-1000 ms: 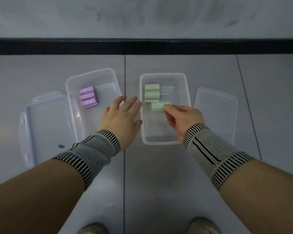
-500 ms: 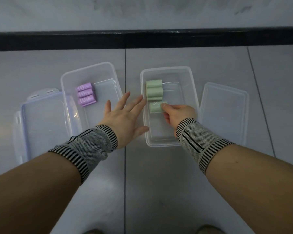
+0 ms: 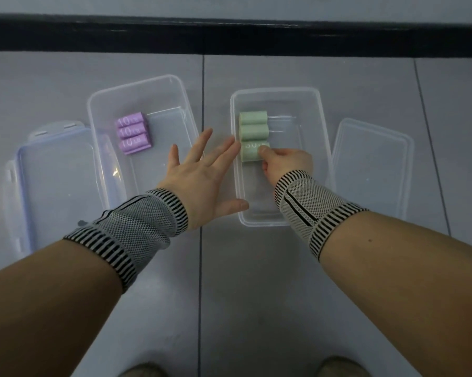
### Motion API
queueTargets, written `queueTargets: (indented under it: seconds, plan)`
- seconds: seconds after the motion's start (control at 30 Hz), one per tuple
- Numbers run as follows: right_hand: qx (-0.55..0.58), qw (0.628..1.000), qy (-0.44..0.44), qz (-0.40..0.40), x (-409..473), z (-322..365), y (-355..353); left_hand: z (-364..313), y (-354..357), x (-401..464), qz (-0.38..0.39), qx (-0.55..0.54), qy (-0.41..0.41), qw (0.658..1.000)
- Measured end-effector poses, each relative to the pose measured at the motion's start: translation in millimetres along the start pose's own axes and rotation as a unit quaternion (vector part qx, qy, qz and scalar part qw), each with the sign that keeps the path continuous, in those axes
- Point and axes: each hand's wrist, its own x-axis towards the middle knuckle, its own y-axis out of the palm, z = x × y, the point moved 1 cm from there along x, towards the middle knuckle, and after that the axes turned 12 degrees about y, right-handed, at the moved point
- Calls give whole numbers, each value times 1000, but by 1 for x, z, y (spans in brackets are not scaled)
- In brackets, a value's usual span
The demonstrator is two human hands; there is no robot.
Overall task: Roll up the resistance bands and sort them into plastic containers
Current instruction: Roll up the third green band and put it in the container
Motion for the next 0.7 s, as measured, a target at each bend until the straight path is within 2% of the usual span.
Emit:
queueTargets:
  seconds: [0.1, 0.3, 0.43, 0.7]
  plan:
    - [-24, 1000, -5, -10, 0, 1, 2, 1, 3, -1, -5, -3, 3, 1000]
    - [-131, 989, -70, -12, -3, 5, -1, 1, 4, 0, 1, -1, 3, 1000]
    - [-152, 984, -93, -10, -3, 5, -4, 2, 4, 0, 0, -1, 3, 1000]
    - [-272, 949, -161, -10, 0, 10, -9, 2, 5, -1, -5, -7, 4, 1000]
